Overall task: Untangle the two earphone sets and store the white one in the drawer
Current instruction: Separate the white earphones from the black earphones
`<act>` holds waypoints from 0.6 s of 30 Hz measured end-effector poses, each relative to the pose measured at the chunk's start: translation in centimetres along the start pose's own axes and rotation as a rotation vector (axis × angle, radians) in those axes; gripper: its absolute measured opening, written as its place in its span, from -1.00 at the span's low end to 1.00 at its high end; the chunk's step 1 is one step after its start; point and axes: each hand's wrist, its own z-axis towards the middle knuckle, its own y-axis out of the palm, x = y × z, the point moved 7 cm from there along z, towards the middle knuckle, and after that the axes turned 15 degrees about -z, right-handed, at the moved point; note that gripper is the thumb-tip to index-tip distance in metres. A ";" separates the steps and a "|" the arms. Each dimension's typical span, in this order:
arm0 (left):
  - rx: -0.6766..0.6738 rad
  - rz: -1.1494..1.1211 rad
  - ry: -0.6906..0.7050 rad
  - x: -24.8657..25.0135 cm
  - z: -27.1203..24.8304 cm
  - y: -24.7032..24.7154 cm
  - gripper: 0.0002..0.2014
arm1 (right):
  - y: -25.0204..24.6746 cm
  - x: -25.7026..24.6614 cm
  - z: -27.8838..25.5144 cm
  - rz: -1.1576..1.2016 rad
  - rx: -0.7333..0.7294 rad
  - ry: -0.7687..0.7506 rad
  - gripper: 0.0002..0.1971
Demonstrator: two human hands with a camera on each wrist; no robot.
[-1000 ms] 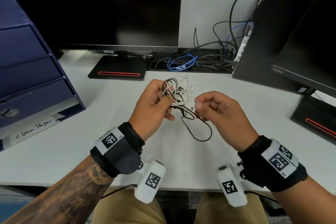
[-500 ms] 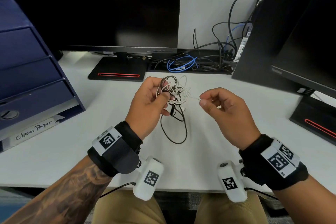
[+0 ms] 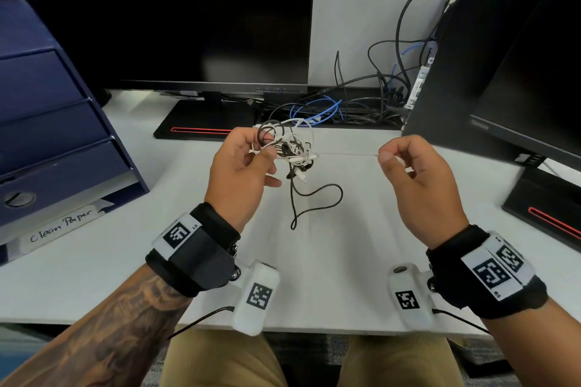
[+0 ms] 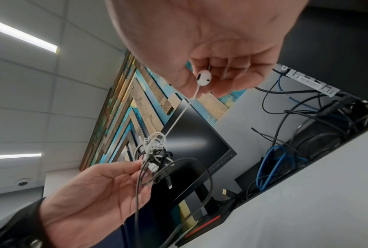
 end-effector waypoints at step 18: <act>-0.168 -0.282 -0.249 -1.7 -1.4 2.4 -0.86 | 4.1 -1.9 -3.0 0.050 -0.262 -0.139 -0.91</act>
